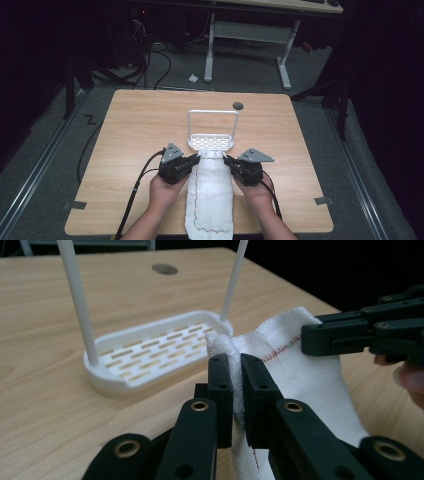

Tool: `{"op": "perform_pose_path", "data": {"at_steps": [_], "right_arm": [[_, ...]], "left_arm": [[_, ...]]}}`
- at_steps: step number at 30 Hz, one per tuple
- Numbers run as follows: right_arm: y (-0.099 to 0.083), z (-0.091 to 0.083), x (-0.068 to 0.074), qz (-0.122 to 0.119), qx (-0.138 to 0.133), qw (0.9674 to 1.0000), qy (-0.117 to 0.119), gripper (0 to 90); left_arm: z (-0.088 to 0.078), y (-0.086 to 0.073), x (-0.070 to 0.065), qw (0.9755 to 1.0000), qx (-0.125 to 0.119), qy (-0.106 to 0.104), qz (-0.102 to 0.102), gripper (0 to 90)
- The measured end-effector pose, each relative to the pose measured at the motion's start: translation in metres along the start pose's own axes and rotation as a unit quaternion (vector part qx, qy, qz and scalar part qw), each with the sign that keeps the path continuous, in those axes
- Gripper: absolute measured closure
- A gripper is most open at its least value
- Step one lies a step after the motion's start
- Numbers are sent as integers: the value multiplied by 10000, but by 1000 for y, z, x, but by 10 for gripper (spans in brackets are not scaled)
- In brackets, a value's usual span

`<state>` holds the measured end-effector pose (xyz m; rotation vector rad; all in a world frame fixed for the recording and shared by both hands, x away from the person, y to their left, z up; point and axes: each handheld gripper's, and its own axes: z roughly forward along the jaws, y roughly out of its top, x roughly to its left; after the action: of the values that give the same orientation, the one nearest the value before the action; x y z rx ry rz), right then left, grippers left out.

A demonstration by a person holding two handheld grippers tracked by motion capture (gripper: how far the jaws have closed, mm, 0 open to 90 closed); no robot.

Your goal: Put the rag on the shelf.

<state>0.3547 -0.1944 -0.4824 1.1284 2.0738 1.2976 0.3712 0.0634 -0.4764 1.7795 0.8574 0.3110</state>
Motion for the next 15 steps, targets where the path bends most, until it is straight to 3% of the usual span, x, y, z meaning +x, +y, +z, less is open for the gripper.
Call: {"op": "perform_pose_path", "data": {"at_steps": [6,15], "right_arm": [[21,-15,3,-144,-312,9994,-83,861],[56,-38,6,-335,-807,9961,-116,862]], "left_arm": [[-17,25,-10,9992,-364,-2,183,841],[-31,58,-18,9965,-790,21,255,841]]}}
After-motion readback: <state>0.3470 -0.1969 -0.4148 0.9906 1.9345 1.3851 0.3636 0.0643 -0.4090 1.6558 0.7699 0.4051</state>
